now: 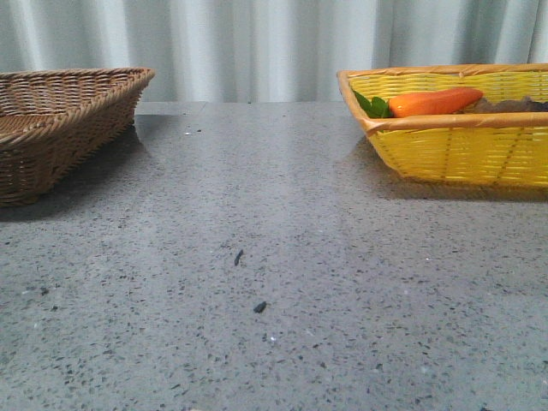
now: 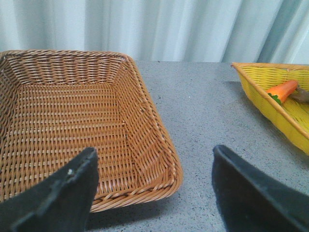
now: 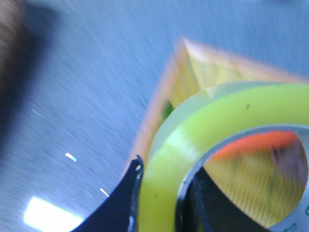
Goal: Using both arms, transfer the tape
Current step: 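Grasp the yellow tape roll with the right gripper and lift it, then set the tape roll down on the table between the baskets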
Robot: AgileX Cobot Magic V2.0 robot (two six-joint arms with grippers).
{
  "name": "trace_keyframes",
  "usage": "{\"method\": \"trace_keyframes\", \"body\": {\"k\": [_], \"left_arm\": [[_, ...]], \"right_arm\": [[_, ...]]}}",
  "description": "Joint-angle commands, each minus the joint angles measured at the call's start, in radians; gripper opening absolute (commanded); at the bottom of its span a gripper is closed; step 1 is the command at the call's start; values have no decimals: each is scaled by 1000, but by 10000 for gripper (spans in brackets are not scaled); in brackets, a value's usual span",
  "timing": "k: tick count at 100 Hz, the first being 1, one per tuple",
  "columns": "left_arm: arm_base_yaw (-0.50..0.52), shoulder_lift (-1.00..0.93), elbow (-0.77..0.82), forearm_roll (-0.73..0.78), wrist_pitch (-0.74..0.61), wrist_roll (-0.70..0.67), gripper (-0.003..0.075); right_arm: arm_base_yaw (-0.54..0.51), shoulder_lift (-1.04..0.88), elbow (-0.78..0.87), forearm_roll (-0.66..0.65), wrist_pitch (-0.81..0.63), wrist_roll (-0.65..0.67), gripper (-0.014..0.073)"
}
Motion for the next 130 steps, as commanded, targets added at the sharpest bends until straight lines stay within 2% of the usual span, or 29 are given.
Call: {"method": "trace_keyframes", "body": {"k": [1, 11, 25, 42, 58, 70, 87, 92, 98, 102, 117, 124, 130], "left_arm": [[-5, 12, -33, -13, -80, 1, 459], [-5, 12, -33, -13, -80, 1, 459], [-5, 12, -33, -13, -80, 1, 459], [-5, 12, -33, -13, -77, 1, 459], [-5, 12, -26, -13, -69, 1, 458], [-5, 12, -21, -16, -62, 1, 458], [-5, 12, -21, -34, -36, 1, 458], [-5, 12, -21, -46, -34, 1, 458], [-5, 12, -21, -57, -32, 1, 458], [-5, 12, -21, -61, -29, 1, 458], [-5, 12, -37, -69, -17, 24, 451], [-5, 22, -64, -72, -2, 57, 425], [-5, 40, -100, -75, 9, 94, 396]], "right_arm": [[67, -46, -134, 31, -72, -4, -41], [167, -17, -195, 31, -97, -4, -41], [264, 65, -200, 31, -102, -4, -41], [315, 215, -200, 31, -60, -4, -41], [317, 334, -200, 9, 19, -4, -29], [317, 371, -200, 1, 37, 15, 92], [317, 350, -200, 23, 39, 31, 410], [317, 331, -200, 31, 44, 31, 442], [317, 298, -200, 31, 48, 31, 416], [317, 266, -200, 31, 53, 31, 366], [317, 110, -200, 31, 96, 29, 63], [317, 27, -198, 31, 118, 26, -46], [317, -53, -184, 31, 125, 22, -57]]}}
